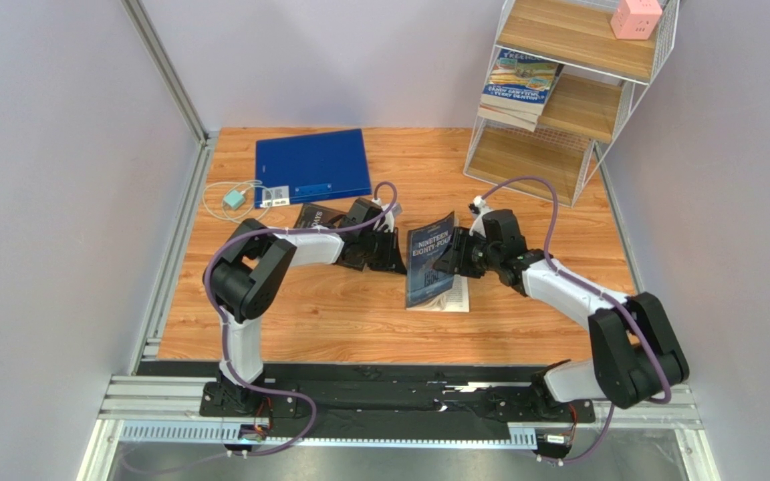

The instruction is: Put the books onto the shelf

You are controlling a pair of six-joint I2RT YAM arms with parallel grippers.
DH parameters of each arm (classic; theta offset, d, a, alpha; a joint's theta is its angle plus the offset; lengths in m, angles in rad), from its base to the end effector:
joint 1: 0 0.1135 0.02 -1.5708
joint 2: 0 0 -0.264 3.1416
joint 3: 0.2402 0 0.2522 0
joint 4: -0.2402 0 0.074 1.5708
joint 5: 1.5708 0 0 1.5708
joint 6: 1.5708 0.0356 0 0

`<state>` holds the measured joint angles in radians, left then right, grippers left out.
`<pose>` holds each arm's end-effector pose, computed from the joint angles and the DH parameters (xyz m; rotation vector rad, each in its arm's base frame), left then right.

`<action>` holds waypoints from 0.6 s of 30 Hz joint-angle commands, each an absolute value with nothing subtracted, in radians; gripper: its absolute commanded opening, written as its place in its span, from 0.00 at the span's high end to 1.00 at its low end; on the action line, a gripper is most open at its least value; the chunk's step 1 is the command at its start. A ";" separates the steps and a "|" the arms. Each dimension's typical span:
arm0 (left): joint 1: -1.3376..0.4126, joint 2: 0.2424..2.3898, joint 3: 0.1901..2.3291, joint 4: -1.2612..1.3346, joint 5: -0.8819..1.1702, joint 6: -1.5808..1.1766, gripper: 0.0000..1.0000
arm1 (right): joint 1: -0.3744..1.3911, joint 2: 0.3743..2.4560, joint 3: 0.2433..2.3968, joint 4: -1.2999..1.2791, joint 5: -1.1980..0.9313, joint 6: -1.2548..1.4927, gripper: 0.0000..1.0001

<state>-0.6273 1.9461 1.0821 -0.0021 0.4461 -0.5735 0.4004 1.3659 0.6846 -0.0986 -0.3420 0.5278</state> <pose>0.3069 -0.2415 0.1310 0.2883 2.6077 -1.0325 0.2447 0.1165 0.1887 -0.0203 2.4580 0.8367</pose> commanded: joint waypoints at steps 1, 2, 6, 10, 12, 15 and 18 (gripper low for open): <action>-0.660 1.979 1.088 -0.017 0.442 -0.563 1.00 | 0.420 1.469 0.733 -0.032 -0.479 0.561 0.53; -0.660 1.977 1.088 -0.021 0.440 -0.561 1.00 | 0.422 1.486 0.764 -0.066 -0.465 0.554 0.53; -0.660 1.971 1.083 -0.028 0.430 -0.563 1.00 | 0.422 1.543 0.816 -0.189 -0.417 0.529 0.63; -0.660 1.939 1.062 -0.041 0.384 -0.558 0.75 | 0.422 1.526 0.811 -0.170 -0.425 0.540 1.00; -0.657 1.915 1.045 -0.077 0.347 -0.546 0.42 | 0.422 1.499 0.813 -0.167 -0.428 0.528 1.00; -0.635 1.824 0.967 -0.068 0.296 -0.546 0.29 | 0.423 1.442 0.818 -0.170 -0.422 0.508 1.00; -0.595 1.694 0.844 0.063 0.337 -0.569 0.24 | 0.422 1.385 0.828 -0.158 -0.439 0.491 1.00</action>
<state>-0.6388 1.8202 0.9890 0.0139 0.3744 -0.5716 0.4168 1.4948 0.7883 -0.2001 -0.3870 0.5232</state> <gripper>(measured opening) 0.726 0.101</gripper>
